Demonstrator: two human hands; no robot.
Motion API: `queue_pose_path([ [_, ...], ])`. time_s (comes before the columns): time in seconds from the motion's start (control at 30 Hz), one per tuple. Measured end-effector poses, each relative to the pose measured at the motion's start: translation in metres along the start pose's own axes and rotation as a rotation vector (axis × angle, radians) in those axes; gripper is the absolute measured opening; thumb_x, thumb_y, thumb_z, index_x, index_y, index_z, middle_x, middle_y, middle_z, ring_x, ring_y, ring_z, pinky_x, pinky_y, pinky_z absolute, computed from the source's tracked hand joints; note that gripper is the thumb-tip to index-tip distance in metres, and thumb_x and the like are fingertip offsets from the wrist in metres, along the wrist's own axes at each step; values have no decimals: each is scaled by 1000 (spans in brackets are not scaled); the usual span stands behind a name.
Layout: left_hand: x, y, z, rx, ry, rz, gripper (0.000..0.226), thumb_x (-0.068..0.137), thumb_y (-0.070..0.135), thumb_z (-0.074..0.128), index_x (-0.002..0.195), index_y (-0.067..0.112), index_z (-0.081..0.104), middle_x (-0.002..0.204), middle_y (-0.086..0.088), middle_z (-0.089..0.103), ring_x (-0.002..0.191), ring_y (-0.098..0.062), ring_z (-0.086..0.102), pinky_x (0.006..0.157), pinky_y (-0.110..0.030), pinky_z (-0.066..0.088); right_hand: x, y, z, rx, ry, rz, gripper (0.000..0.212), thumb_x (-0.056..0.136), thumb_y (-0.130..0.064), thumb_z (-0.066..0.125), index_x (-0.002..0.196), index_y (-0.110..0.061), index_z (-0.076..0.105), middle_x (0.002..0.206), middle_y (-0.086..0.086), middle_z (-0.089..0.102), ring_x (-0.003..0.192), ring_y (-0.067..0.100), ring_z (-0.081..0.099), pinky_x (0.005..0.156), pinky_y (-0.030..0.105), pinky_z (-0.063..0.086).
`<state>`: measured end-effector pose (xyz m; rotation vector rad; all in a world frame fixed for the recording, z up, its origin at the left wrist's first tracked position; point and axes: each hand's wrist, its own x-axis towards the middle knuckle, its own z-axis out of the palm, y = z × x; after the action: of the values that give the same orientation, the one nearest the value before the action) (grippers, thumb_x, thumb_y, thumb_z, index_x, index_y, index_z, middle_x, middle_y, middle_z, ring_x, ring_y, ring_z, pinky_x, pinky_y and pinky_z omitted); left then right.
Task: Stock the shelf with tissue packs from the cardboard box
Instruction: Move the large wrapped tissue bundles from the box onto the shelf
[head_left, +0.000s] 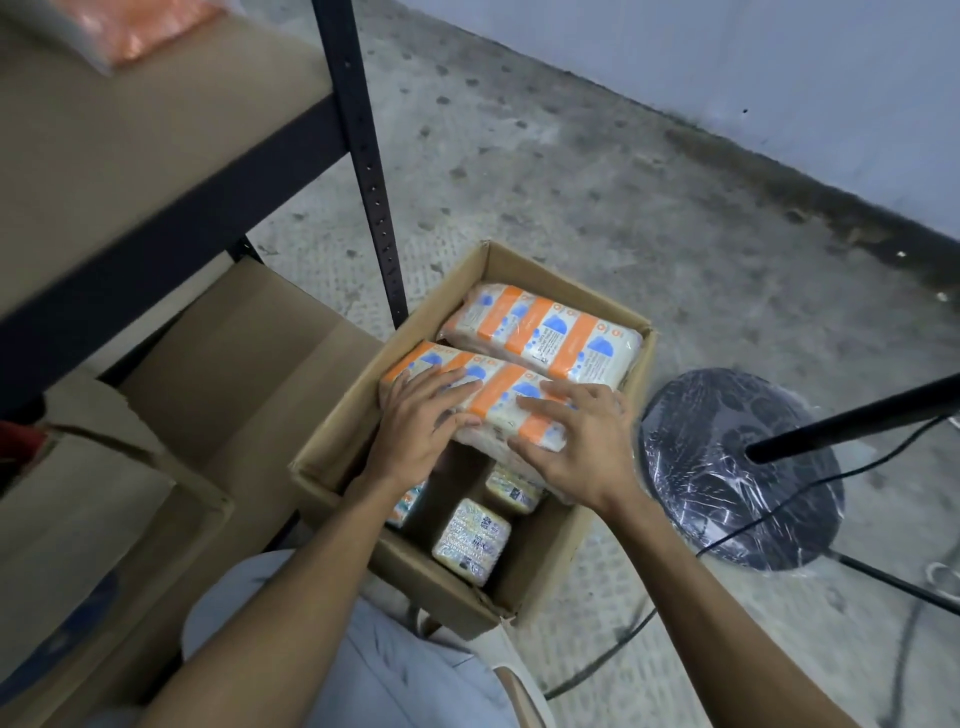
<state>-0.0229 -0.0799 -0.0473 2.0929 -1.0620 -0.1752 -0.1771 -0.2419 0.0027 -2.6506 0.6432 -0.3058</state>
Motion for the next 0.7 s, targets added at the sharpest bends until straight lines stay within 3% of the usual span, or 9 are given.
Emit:
queue_pose_path([
  [0.17,-5,17,-16,38,76,60,39,85,49,56,118,31,67,128,11,61,125,-13,49,106,-53,30,-6,-13,-20,96,47,-8,51,69,-72,57,110,-42,67,122,-13,60,111,19,46,96,47,40],
  [0.37,0,57,-46,25,154,189,39,85,46,59,116,24,70,126,6,62,123,-14,49,109,-51,26,-24,-34,-61,194,170,3,47,67,-68,60,106,-42,70,118,-15,62,109,14,47,96,42,40],
  [0.53,7,89,-84,80,222,328,38,84,41,67,118,23,69,127,4,62,125,-19,48,109,-40,25,-33,-56,-100,223,298,-60,43,68,-64,66,104,-40,71,118,-15,63,111,15,49,98,47,39],
  [0.7,11,126,-133,116,322,429,39,82,37,71,117,21,69,126,4,62,124,-14,49,107,-45,28,-37,-89,-143,258,411,-135,43,67,-62,67,103,-39,72,119,-13,63,109,19,49,95,46,40],
])
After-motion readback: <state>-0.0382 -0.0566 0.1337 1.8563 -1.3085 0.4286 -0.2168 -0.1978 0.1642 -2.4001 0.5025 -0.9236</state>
